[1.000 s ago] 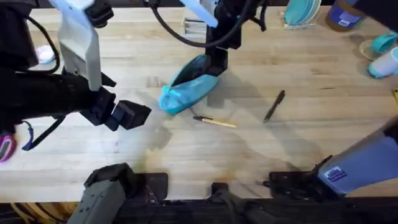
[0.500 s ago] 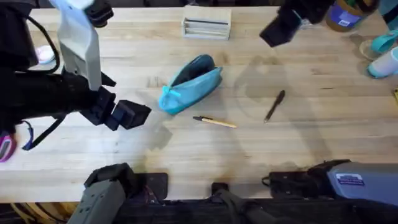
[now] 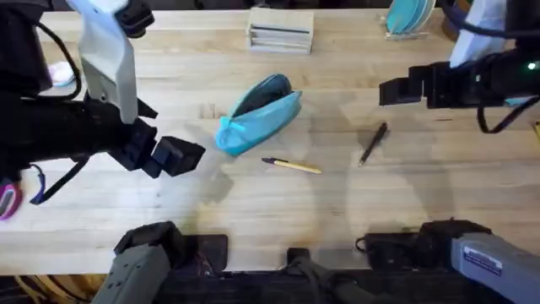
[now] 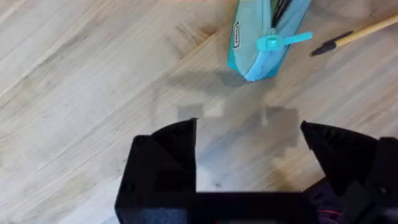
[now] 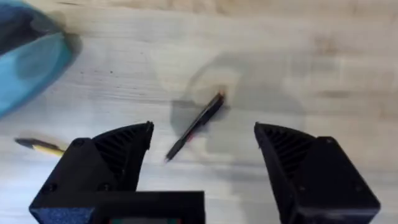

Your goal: Unzip the bag, pick up the pens from the table one at a time and place them inside, then zip the bag closed.

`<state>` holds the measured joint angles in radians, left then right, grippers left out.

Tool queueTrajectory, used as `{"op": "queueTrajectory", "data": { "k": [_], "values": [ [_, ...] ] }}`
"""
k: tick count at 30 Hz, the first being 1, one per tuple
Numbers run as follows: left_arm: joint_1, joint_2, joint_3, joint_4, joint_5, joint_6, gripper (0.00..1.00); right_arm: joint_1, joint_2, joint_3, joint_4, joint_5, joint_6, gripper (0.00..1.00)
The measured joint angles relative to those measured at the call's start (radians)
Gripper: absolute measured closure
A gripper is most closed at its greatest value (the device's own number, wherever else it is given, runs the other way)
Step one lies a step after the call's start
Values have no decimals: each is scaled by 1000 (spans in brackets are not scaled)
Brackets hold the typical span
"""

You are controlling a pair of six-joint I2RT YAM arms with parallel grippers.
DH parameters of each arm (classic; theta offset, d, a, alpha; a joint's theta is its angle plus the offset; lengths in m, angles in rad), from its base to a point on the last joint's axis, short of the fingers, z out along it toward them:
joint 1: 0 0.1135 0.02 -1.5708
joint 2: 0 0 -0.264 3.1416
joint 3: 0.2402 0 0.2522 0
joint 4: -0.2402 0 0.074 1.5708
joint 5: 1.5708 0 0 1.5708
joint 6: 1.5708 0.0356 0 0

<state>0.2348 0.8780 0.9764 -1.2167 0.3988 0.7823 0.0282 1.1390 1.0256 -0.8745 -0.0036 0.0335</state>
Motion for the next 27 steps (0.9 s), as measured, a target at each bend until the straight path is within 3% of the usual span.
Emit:
{"op": "queueTrajectory", "data": {
  "k": [4, 5, 7, 9, 17, 20, 27],
  "values": [
    [0, 0, 0, 1, 0, 0, 8, -1, 0, -12, -1, 0, 197, 4],
    [0, 0, 0, 1, 0, 0, 8, -1, 0, -12, -4, 0, 308, 5],
    [0, 0, 0, 1, 0, 0, 7, -1, 7, -24, -48, 7, 364, 5],
    [0, 0, 0, 1, 0, 0, 8, 0, 37, -105, -26, 27, 433, 5],
    [0, 0, 0, 1, 0, 0, 7, 73, 58, -264, 92, 137, 570, 5],
    [0, 0, 0, 1, 0, 0, 8, 131, 107, -275, 166, 169, 603, 6],
    [0, 0, 0, 5, 0, 0, 7, 157, 241, -275, 216, 158, 655, 5]
  ]
}}
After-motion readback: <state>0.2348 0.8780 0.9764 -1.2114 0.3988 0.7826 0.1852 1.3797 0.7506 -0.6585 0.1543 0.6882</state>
